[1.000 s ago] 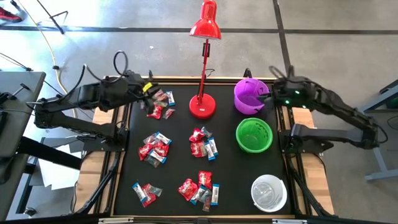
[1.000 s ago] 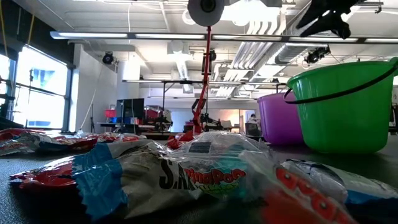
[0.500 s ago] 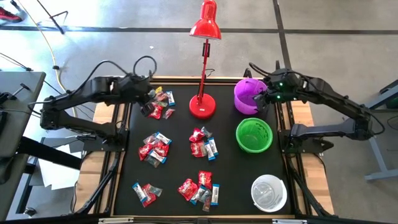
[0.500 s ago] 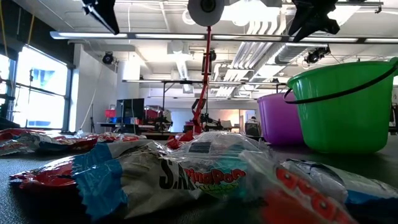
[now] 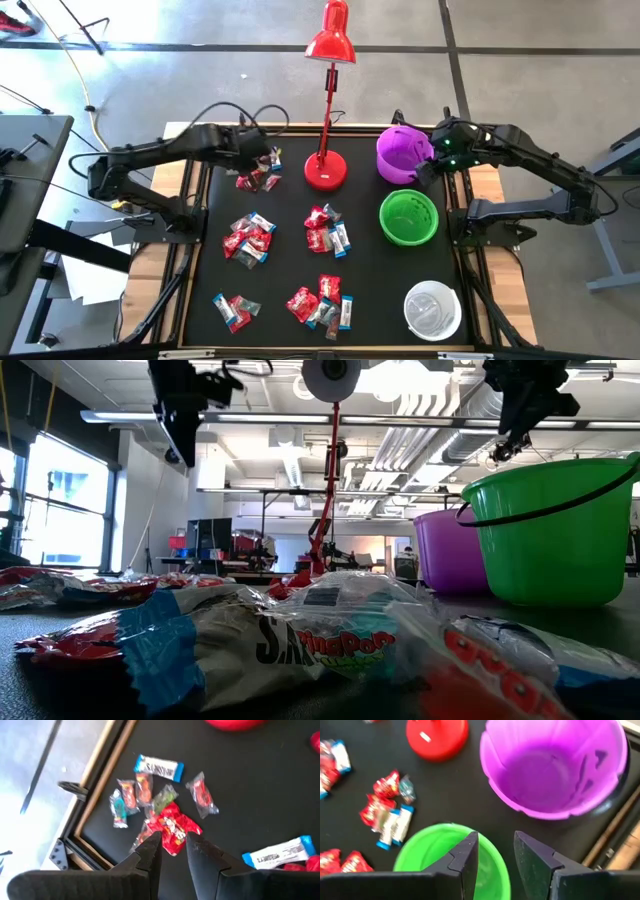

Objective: Organize candy in baskets
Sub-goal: Put the red gummy into the violet bucket

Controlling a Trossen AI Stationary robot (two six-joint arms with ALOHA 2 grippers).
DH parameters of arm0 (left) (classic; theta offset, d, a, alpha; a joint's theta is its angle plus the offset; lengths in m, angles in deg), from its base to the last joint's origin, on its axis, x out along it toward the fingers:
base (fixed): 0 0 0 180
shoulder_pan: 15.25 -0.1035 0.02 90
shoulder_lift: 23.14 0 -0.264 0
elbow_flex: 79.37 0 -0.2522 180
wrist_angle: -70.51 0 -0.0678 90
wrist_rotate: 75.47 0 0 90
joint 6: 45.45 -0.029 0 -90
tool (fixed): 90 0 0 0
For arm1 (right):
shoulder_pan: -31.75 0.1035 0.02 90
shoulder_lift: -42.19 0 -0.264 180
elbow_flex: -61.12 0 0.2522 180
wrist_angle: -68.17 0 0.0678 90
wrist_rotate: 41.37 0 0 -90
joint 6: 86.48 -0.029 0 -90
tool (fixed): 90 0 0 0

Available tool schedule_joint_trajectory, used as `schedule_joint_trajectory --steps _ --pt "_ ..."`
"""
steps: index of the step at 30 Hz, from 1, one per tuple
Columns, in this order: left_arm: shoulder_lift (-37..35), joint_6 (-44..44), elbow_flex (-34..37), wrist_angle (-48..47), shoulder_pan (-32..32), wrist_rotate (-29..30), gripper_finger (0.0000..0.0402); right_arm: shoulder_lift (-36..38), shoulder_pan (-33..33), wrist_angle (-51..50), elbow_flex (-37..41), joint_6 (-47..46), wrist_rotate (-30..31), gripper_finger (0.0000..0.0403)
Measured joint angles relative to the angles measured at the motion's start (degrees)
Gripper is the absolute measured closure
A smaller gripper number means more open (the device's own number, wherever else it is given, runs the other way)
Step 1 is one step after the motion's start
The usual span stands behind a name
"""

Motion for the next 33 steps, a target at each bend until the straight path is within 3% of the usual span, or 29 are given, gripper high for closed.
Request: schedule_joint_trajectory --steps 19,26,33 --pt "1.35 12.2 25.88 33.45 -2.39 -3.59 0.0326 0.02 0.0 -2.02 0.07 9.62 0.2 0.0281" --pt "1.75 17.32 28.11 38.88 -4.26 -5.24 0.0325 0.02 0.0 0.27 0.07 9.94 0.15 0.0281" --pt "7.47 10.23 28.11 40.79 -4.48 -7.17 0.0299 0.04 0.0 0.25 0.07 7.63 -0.33 0.0281"
